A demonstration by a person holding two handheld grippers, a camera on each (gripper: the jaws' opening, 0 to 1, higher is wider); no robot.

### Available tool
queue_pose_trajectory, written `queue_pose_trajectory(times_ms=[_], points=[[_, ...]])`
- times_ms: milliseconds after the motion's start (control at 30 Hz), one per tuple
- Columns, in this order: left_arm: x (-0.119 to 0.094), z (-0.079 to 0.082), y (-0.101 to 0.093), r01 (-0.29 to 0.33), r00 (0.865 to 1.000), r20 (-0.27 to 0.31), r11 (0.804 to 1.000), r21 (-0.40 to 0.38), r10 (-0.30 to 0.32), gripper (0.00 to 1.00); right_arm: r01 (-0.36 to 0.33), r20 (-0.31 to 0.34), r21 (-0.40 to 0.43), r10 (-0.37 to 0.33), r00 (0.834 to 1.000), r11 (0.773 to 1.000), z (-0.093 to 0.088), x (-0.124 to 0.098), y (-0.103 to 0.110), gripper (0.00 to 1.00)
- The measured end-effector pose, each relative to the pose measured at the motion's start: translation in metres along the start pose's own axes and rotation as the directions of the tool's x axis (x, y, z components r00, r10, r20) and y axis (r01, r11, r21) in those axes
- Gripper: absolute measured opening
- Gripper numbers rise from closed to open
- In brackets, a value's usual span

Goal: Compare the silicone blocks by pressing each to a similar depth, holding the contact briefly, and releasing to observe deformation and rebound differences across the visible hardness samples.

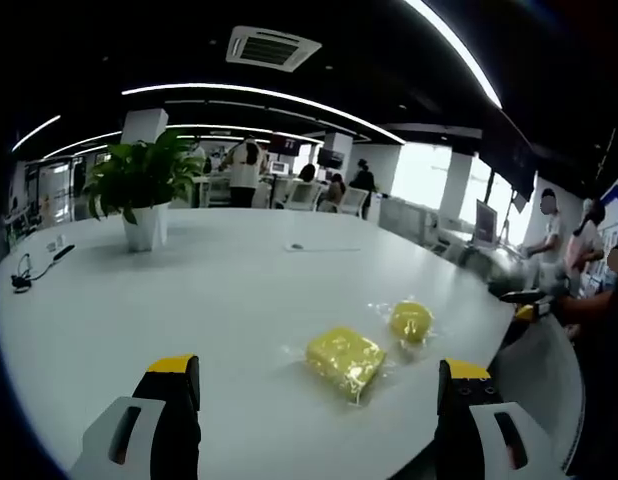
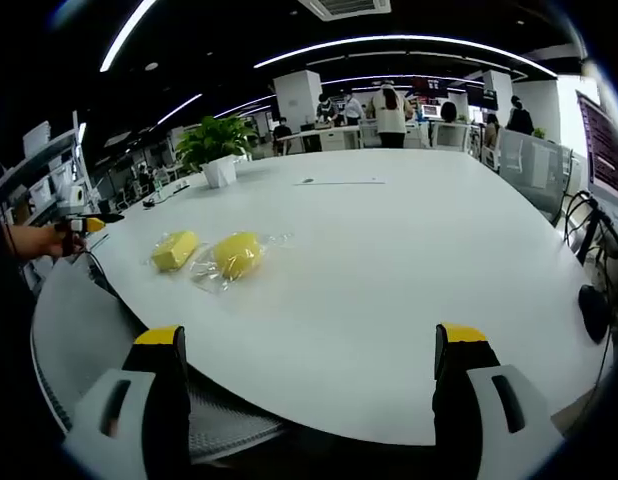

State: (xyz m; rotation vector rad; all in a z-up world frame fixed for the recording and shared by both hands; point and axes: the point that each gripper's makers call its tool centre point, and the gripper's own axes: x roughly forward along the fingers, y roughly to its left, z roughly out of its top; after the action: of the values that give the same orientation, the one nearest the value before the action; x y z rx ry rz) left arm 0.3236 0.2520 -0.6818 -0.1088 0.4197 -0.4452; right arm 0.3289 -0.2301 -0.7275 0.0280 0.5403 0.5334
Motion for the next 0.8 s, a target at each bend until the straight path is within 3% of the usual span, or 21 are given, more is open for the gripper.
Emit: queue_pose_trajectory(times_ms=[300, 400, 500, 800], points=[[-0.007, 0.0, -0.004, 0.001, 1.0, 0.013, 0.999, -0.046, -0.001, 1.0, -0.05, -0.005, -0.057, 0.05, 0.999, 0.997, 0.014, 0.016, -0.001, 0.97], [-0.008, -0.007, -0.007, 0.0, 1.0, -0.009, 0.999, -0.045, 0.0, 1.0, -0.06, 0.032, -0.151, 0.065, 0.997, 0.987, 0.025, 0.019, 0.003, 0.97], [-0.008, -0.013, -0.013, 0.014, 0.999, -0.03, 0.998, -0.064, -0.016, 1.0, -0.065, 0.018, -0.154, 0.068, 0.998, 0.986, 0.027, 0.023, 0.001, 0.97], [-0.002, -0.018, -0.031, 0.047, 0.997, -0.058, 0.999, -0.019, -0.048, 1.0, -0.042, 0.027, -0.162, 0.047, 0.999, 0.986, 0.027, 0.016, -0.005, 0.97]])
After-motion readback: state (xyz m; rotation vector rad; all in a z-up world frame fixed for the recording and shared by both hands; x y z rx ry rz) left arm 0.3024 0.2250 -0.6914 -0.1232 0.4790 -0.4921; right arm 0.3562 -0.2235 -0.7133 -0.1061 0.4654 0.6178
